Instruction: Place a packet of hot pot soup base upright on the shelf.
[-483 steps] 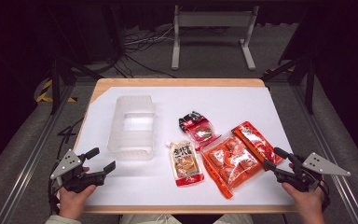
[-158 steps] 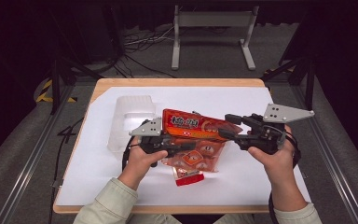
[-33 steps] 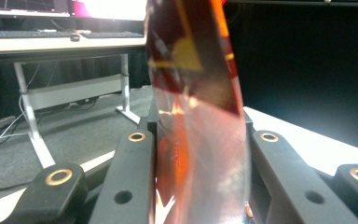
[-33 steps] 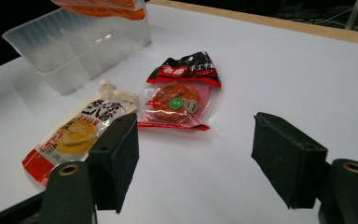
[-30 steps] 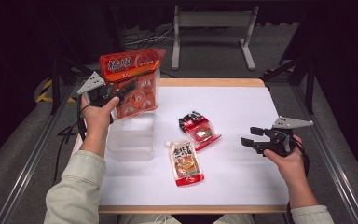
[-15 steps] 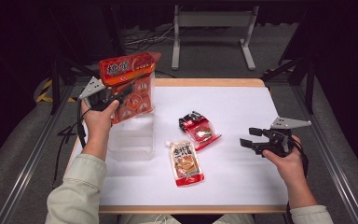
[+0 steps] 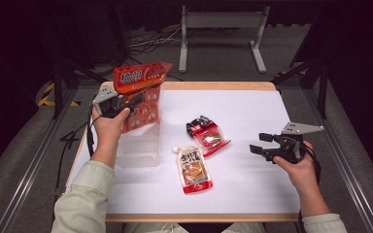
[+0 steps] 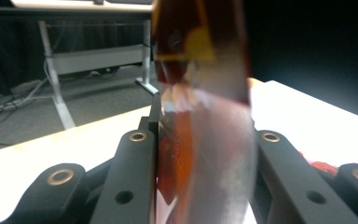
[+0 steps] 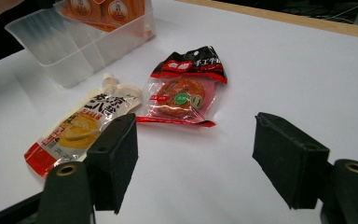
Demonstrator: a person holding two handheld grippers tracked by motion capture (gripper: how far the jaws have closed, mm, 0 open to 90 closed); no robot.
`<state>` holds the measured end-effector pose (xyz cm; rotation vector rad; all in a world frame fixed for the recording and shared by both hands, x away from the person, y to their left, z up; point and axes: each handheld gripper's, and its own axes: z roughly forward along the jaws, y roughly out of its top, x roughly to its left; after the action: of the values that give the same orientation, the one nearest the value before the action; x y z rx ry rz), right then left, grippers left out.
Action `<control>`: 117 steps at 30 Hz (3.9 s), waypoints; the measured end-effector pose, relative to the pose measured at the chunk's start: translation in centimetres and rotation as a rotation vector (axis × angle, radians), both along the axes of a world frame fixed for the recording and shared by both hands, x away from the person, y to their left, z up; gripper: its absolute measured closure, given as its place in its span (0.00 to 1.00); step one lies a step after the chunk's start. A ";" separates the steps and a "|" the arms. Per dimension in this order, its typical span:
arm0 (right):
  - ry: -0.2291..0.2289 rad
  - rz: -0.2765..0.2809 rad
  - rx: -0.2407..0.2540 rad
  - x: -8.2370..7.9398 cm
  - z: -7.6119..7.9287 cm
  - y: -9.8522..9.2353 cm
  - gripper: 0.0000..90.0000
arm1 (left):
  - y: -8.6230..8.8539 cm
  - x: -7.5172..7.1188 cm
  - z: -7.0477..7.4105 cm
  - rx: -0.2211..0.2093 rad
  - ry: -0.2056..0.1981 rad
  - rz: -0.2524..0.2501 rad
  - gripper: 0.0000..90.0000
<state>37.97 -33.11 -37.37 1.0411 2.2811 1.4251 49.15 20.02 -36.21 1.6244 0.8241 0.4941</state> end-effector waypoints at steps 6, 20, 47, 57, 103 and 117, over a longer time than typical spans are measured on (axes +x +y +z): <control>0.000 0.006 -0.002 0.0 0.0 0.1 0.35 | 0.7 -0.2 0.2 0.030 0.072 -0.019 0.79; 0.010 0.010 -0.006 0.0 -0.2 0.2 0.35 | 1.2 -0.9 0.2 0.038 0.175 -0.045 0.78; 0.018 0.013 -0.015 0.0 -0.5 0.4 0.35 | 2.8 -1.4 -2.0 0.013 0.306 -0.039 0.77; 0.021 0.015 -0.016 0.2 -0.6 0.5 0.35 | 3.0 -1.6 -2.1 -0.066 0.230 0.012 0.54; -0.027 0.003 -0.004 0.5 0.1 0.4 0.33 | 4.8 -14.2 -1.0 0.119 0.164 -0.170 0.10; 0.003 0.024 0.006 3.7 -0.2 2.2 0.34 | 3.7 -15.3 -1.3 0.102 0.176 -0.240 0.07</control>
<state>41.69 -30.95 -37.56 1.0218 2.3003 1.4407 33.83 23.76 -37.54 1.8529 0.7295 0.2281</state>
